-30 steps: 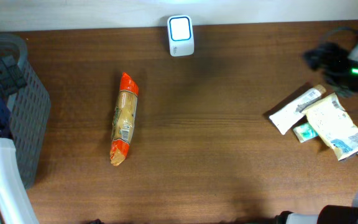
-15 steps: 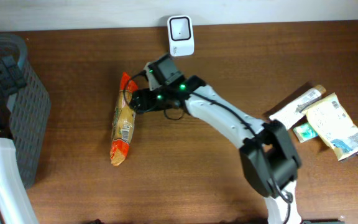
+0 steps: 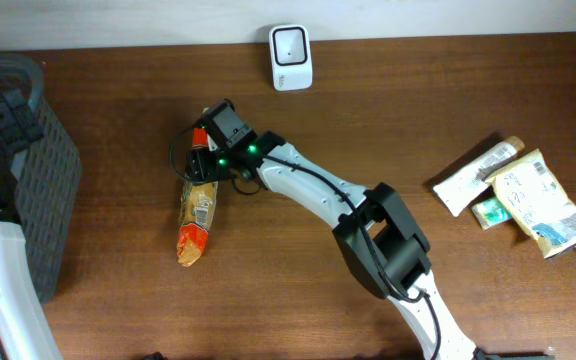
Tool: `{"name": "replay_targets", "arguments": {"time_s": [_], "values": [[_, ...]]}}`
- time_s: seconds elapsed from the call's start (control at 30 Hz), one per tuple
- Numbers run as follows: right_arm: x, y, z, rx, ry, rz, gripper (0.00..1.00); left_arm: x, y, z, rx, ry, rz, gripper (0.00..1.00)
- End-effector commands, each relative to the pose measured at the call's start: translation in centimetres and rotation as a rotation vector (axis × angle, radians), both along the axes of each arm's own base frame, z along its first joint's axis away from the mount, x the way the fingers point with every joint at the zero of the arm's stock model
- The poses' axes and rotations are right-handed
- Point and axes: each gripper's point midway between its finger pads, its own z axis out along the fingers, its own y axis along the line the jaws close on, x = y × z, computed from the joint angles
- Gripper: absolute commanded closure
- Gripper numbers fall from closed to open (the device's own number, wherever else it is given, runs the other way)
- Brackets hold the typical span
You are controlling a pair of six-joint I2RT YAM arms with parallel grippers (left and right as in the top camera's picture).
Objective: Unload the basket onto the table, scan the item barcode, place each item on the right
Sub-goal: 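Grasp the orange-capped spaghetti pack and drag it right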
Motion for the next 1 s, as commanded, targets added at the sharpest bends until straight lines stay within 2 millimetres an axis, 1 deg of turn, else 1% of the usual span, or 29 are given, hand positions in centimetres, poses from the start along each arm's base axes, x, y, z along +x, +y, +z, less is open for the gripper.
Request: {"name": "replay_targets", "arguments": {"time_s": [0.0,0.03,0.1,0.13,0.17,0.2,0.23,0.27,0.3,0.33,0.37,0.43,0.5,0.57,0.6,0.63,0.67,0.7,0.73,0.83,0.87,0.93,0.97], "values": [[-0.1,0.0,-3.1,-0.048,0.023,-0.015,0.29,-0.1,0.1,0.3,0.013,0.001,-0.001,0.01],[0.1,-0.5,-3.6,-0.067,0.022,-0.028,0.31,-0.1,0.1,0.3,0.013,0.001,-0.001,0.01],[0.5,-1.2,-4.0,-0.089,0.023,-0.046,0.35,-0.1,0.1,0.3,0.013,0.001,-0.001,0.01],[0.5,-1.5,-4.1,-0.096,0.030,-0.048,0.39,-0.1,0.1,0.3,0.013,0.001,-0.001,0.01],[0.3,-1.7,-4.3,-0.108,0.037,-0.050,0.47,-0.1,0.1,0.3,0.013,0.001,-0.001,0.01],[0.1,-2.0,-4.5,-0.122,0.044,-0.048,0.63,-0.1,0.1,0.3,0.013,0.001,-0.001,0.01],[0.0,-2.2,-4.6,-0.131,0.052,-0.046,0.74,-0.1,0.1,0.3,0.013,0.001,-0.001,0.01],[0.1,-2.9,-4.3,-0.145,0.066,-0.052,0.87,-0.1,0.1,0.3,0.013,0.001,-0.001,0.01],[0.2,-3.5,-3.6,-0.156,0.079,-0.061,0.95,-0.1,0.1,0.3,0.013,0.001,-0.001,0.01],[0.4,-4.1,-2.8,-0.161,0.086,-0.065,0.96,-0.1,0.1,0.3,0.013,0.001,-0.001,0.01],[0.4,-4.2,-2.2,-0.164,0.083,-0.052,0.96,-0.1,0.1,0.3,0.013,0.001,-0.001,0.01],[0.0,-6.1,1.6,-0.233,0.048,0.034,0.96,-0.1,0.1,0.3,0.013,0.001,-0.001,0.01],[-0.3,-8.6,4.1,-0.337,0.026,0.034,0.96,-0.1,0.1,0.3,0.013,0.001,-0.001,0.01],[-0.3,-13.6,7.0,-0.560,-0.025,-0.039,0.96,-0.1,0.1,0.3,0.013,0.001,-0.001,0.01],[-0.2,-16.1,7.9,-0.678,-0.050,-0.077,0.96,-0.1,0.1,0.3,0.013,0.001,-0.001,0.01],[-0.1,-18.8,8.3,-0.815,-0.078,-0.120,0.96,-0.1,0.1,0.3,0.013,0.001,-0.001,0.01],[0.2,-20.9,8.3,-0.928,-0.104,-0.174,0.96,-0.1,0.1,0.3,0.013,0.001,-0.001,0.01],[0.6,-22.6,8.1,-1.020,-0.134,-0.225,0.96,-0.1,0.1,0.3,0.013,0.001,-0.001,0.01],[0.9,-23.7,7.1,-1.085,-0.162,-0.265,0.96,-0.1,0.1,0.3,0.013,0.001,-0.001,0.01],[0.4,-24.0,2.6,-1.110,-0.150,-0.250,0.96,-0.1,0.1,0.3,0.013,0.001,-0.001,0.01],[-0.3,-23.7,0.8,-1.095,-0.119,-0.227,0.91,-0.1,0.1,0.3,0.013,0.001,-0.001,0.01],[-1.5,-23.0,-0.9,-1.048,-0.057,-0.190,0.67,-0.1,0.1,0.3,0.013,0.001,-0.001,0.01],[-2.4,-21.7,-1.6,-0.987,-0.008,-0.150,0.60,-0.1,0.1,0.3,0.013,0.001,-0.001,0.01]]}}
